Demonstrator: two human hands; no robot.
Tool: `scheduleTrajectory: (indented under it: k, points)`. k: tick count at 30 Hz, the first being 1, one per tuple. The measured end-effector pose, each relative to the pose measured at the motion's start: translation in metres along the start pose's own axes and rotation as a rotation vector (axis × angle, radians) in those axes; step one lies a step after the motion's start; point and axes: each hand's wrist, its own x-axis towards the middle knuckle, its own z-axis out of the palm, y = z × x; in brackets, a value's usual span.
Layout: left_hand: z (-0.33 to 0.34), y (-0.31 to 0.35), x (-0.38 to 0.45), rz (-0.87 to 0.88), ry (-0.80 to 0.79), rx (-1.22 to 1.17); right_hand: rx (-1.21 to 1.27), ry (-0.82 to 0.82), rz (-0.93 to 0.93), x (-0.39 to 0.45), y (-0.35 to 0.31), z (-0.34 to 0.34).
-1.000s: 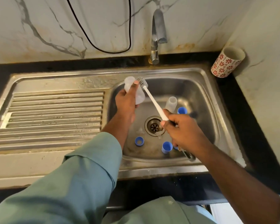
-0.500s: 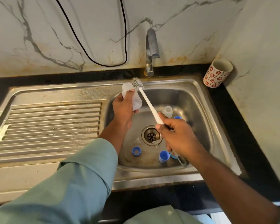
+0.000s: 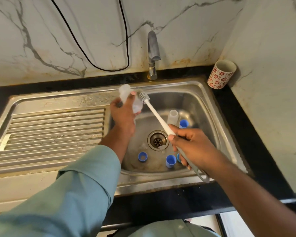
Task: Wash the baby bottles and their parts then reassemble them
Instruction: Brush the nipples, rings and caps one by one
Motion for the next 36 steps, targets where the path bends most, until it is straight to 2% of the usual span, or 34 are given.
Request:
scheduleTrajectory:
  k: [1, 3, 6, 11, 14, 17, 21, 25, 27, 30, 36]
  points:
    - [0.005, -0.005, -0.007, -0.002, -0.012, 0.064, 0.034, 0.022, 0.009, 0.004, 0.0, 0.0]
    - [0.013, -0.01, -0.012, -0.042, -0.022, 0.01, 0.039, 0.031, 0.012, 0.007, -0.001, -0.001]
    - [0.008, -0.001, 0.0, -0.078, 0.082, -0.086, -0.008, -0.032, -0.001, -0.007, -0.002, -0.004]
    - [0.015, 0.002, -0.016, -0.161, -0.04, 0.055, 0.088, -0.007, -0.027, -0.003, -0.01, 0.005]
    - [0.009, 0.016, -0.007, -0.184, 0.094, -0.118, 0.201, -0.114, 0.01, -0.011, -0.015, 0.006]
    - [0.005, 0.021, -0.004, -0.149, 0.205, -0.122, 0.239, -0.134, 0.027, -0.014, -0.017, 0.013]
    - [0.008, 0.022, -0.017, -0.139, 0.094, -0.01, 0.264, -0.07, 0.027, -0.004, -0.021, 0.023]
    - [0.002, 0.018, -0.02, -0.126, -0.009, 0.057, 0.245, -0.084, 0.025, -0.01, -0.022, 0.017]
    - [-0.001, 0.02, -0.016, -0.146, 0.002, 0.064, 0.197, -0.091, 0.027, -0.014, -0.022, 0.011]
    - [-0.002, 0.03, -0.004, -0.189, 0.062, -0.071, 0.061, -0.129, 0.016, -0.021, -0.024, 0.005]
    - [0.006, 0.047, 0.005, -0.218, 0.024, -0.11, -0.024, -0.074, -0.1, 0.003, -0.032, 0.013]
